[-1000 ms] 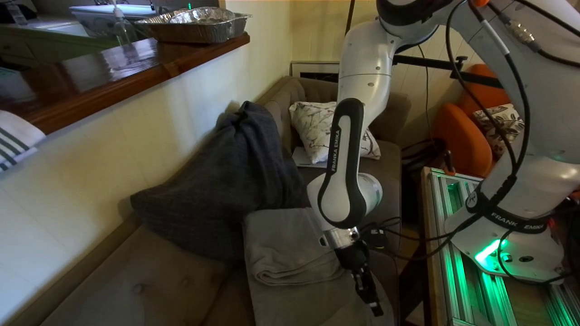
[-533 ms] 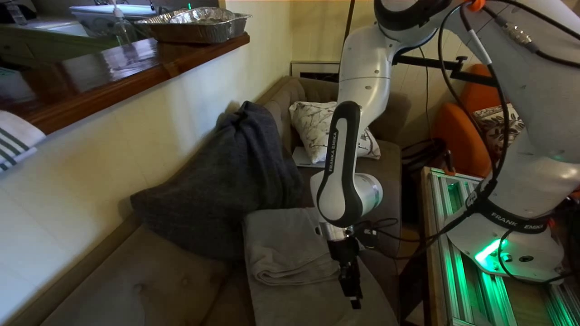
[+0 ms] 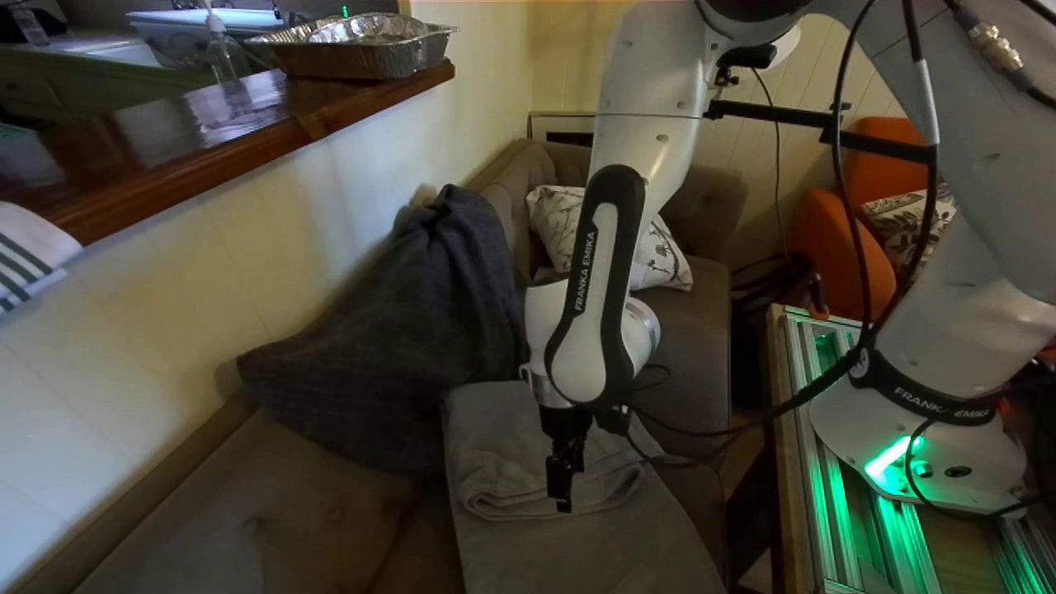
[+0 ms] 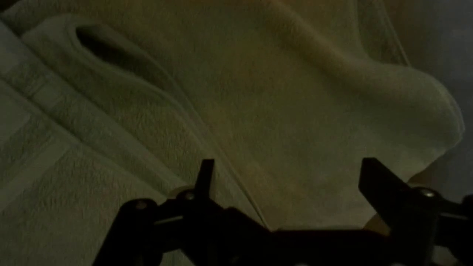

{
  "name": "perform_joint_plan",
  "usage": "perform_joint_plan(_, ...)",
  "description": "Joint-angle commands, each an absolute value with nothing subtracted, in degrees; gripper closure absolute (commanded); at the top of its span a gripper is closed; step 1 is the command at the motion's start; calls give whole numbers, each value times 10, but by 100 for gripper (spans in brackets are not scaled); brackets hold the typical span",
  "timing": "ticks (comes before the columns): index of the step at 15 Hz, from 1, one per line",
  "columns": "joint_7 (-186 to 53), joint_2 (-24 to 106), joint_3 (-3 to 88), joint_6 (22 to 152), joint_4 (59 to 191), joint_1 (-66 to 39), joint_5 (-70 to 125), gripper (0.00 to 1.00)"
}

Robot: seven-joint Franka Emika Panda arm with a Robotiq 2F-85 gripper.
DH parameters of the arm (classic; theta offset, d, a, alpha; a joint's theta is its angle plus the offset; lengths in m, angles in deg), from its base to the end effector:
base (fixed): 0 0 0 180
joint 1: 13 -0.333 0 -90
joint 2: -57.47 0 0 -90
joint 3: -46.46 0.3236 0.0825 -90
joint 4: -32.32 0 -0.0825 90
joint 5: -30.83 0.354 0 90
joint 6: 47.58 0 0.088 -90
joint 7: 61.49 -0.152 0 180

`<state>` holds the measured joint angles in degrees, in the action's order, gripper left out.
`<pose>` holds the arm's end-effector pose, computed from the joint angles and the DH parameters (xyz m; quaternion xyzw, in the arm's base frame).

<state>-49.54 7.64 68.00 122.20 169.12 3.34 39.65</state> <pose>0.3978 0.0815 -0.0271 -0.9796 -0.0267 0.1194 0.1596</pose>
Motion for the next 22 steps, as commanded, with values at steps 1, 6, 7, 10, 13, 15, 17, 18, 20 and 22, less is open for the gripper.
perform_joint_plan(1,-584,113,601,1239,1640,-116,382,0)
perform_joint_plan(6,-733,116,443,1252,1569,-318,387,0)
perform_joint_plan(7,-768,105,407,1240,1550,-358,388,0)
perform_joint_plan(10,-875,72,325,1178,1506,-452,391,0)
perform_joint_plan(13,-870,95,350,1175,1528,-425,377,0)
perform_joint_plan(15,-882,91,347,1164,1521,-428,377,0)
perform_joint_plan(17,-883,89,344,1163,1519,-427,377,0)
perform_joint_plan(18,-869,83,378,1173,1507,-398,392,0)
perform_joint_plan(20,-875,60,411,1197,1477,-375,410,0)
perform_joint_plan(22,-877,42,439,1205,1447,-353,421,0)
